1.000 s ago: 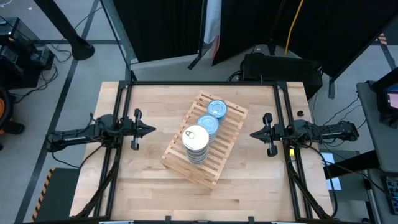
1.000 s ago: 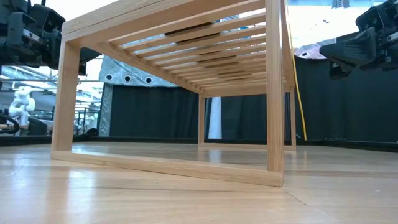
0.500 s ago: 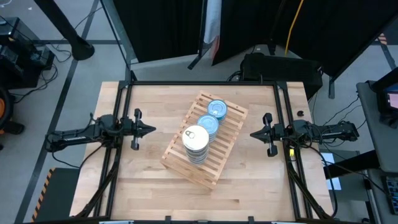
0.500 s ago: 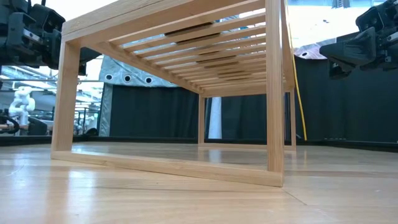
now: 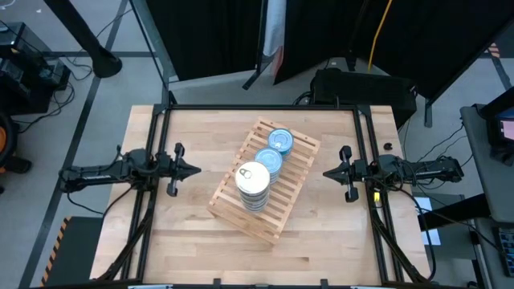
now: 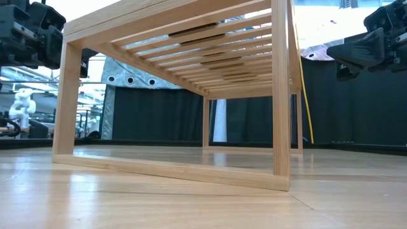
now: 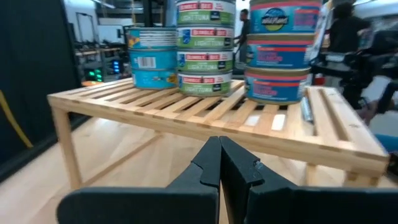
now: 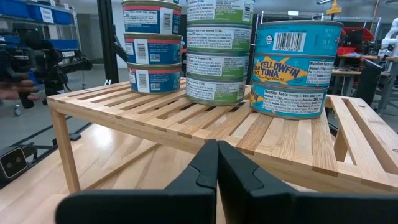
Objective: Stack canned seafood by type on shelf
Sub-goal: Return to Home Position
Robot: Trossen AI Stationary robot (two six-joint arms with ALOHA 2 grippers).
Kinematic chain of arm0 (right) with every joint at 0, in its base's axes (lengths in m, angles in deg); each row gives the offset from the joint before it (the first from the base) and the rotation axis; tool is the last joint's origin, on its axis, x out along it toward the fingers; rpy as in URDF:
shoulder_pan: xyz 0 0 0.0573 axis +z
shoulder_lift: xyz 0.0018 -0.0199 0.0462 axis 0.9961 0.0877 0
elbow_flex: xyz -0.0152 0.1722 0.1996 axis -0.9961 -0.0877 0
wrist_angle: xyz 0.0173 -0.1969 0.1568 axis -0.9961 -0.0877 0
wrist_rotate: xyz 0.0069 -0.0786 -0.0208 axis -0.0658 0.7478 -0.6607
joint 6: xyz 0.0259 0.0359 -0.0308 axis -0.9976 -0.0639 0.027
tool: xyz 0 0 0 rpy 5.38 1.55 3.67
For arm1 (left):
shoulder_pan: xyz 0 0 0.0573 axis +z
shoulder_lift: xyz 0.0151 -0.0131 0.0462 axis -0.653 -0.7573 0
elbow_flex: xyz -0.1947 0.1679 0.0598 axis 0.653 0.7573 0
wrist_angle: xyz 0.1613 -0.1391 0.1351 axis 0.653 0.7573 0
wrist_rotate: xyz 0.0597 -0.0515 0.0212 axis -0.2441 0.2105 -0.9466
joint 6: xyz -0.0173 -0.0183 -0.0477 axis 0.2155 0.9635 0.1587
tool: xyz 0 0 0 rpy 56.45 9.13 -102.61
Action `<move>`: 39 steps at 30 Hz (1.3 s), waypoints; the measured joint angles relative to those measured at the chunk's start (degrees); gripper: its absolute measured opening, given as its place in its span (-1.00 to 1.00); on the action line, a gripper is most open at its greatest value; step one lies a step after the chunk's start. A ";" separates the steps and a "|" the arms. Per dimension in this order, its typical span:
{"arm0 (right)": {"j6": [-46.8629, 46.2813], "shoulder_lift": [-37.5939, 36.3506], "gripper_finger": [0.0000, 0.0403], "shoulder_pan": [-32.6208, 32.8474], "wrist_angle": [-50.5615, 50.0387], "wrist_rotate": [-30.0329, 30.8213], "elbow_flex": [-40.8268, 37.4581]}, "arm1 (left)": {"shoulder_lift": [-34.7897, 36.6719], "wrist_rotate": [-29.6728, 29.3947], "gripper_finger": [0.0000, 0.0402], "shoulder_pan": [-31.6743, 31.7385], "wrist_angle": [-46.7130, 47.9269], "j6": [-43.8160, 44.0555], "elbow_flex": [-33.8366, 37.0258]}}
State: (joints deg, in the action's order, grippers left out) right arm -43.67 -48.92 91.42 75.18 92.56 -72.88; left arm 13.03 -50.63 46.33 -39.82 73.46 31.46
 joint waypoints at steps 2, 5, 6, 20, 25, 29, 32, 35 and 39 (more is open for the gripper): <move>0.00 0.00 -1.00 0.01 0.00 0.00 0.00 | -0.02 -2.08 -0.99 -0.51 0.13 -1.28 0.00; 0.00 0.00 -1.00 0.01 0.00 0.00 0.00 | -0.02 -4.25 -0.98 -0.61 0.11 -2.30 0.00; 0.01 0.00 -1.00 0.00 0.00 -0.02 0.00 | -0.02 -4.43 -0.98 -0.61 0.13 -2.37 0.00; 0.00 0.00 -1.00 0.00 0.00 -0.01 0.00 | -0.02 -4.54 -0.92 -0.61 0.13 -2.40 -0.01; 0.00 0.00 -1.00 0.01 0.00 0.00 0.00 | -0.02 -4.56 -0.91 -0.61 0.11 -2.40 0.00; 0.00 0.00 -1.00 -0.01 0.00 0.00 0.00 | -0.02 -4.56 -0.91 -0.61 0.11 -2.40 0.00; -0.01 0.00 -1.00 0.01 0.00 0.00 0.00 | -0.02 -4.56 -0.91 -0.61 0.11 -2.40 0.00; 0.02 0.00 -1.00 0.00 0.00 0.00 0.00 | -0.02 -4.56 -0.91 -0.61 0.11 -2.41 0.00; 0.01 0.00 -1.00 0.01 0.00 -0.01 0.00 | -0.02 -4.56 -0.91 -0.61 0.11 -2.42 -0.01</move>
State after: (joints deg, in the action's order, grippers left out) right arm -43.67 -48.92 91.43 75.18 92.55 -72.88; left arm 13.01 -55.19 45.72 -39.71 71.05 31.45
